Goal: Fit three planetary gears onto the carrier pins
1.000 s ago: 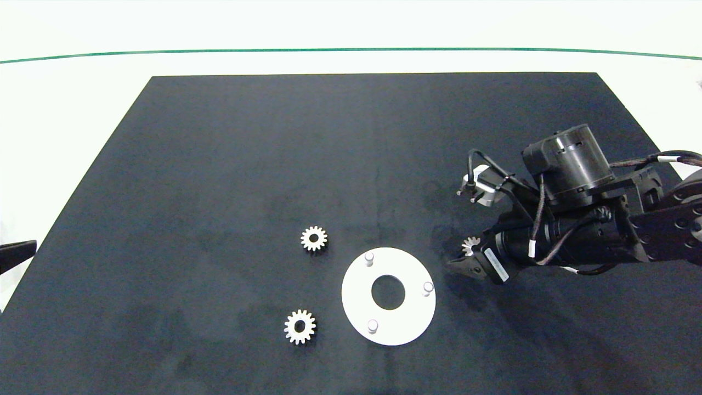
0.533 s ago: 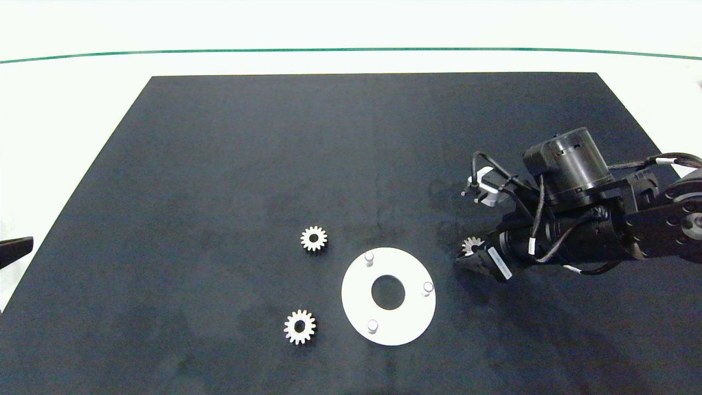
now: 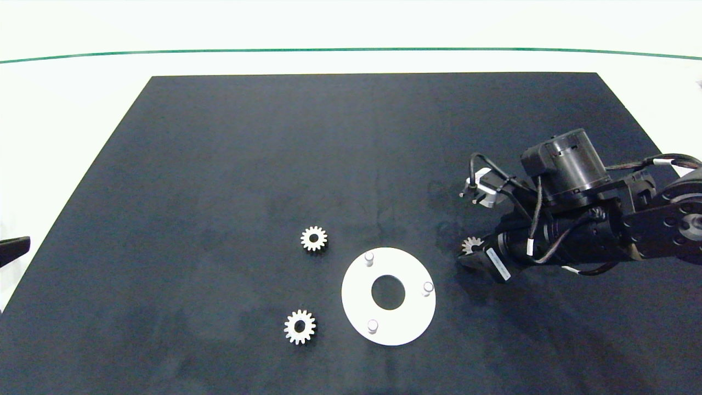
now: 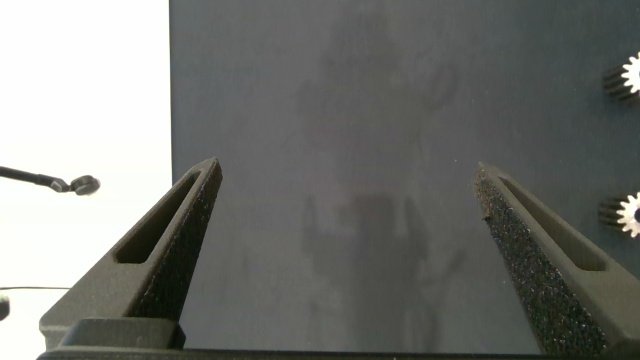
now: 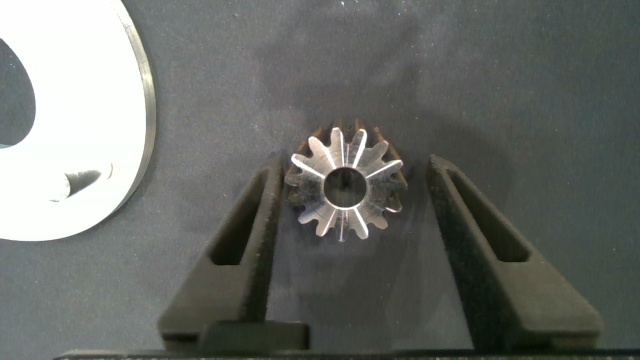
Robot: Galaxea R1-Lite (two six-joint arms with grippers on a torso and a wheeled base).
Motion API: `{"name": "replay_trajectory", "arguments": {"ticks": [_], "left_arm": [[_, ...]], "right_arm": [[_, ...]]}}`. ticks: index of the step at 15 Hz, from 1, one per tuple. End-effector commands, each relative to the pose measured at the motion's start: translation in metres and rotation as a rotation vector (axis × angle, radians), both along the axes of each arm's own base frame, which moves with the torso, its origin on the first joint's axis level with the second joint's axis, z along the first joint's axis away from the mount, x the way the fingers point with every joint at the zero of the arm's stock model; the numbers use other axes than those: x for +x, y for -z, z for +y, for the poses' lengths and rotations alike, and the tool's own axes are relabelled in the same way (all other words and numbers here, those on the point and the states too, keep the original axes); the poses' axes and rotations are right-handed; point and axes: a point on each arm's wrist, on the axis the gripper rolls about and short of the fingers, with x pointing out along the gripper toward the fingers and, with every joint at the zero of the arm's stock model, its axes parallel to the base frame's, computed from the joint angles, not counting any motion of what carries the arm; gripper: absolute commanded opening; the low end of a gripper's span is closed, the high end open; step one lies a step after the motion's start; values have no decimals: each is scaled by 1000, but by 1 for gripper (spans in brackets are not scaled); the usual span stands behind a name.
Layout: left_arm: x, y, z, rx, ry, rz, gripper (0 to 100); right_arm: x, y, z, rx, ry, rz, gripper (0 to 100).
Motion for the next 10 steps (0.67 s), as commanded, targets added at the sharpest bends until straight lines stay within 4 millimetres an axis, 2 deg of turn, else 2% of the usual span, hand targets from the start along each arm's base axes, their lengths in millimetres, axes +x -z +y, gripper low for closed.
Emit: {"name": "replay_trajectory", "arguments": {"ticks": [1, 10], "left_arm": [[0, 1, 0, 1, 0, 5, 100], [-1, 1, 0, 1, 0, 4, 100]], "right_arm": [[-1, 0, 0, -2, -3, 0, 51], [2, 5, 2, -10, -3, 17, 33]]}}
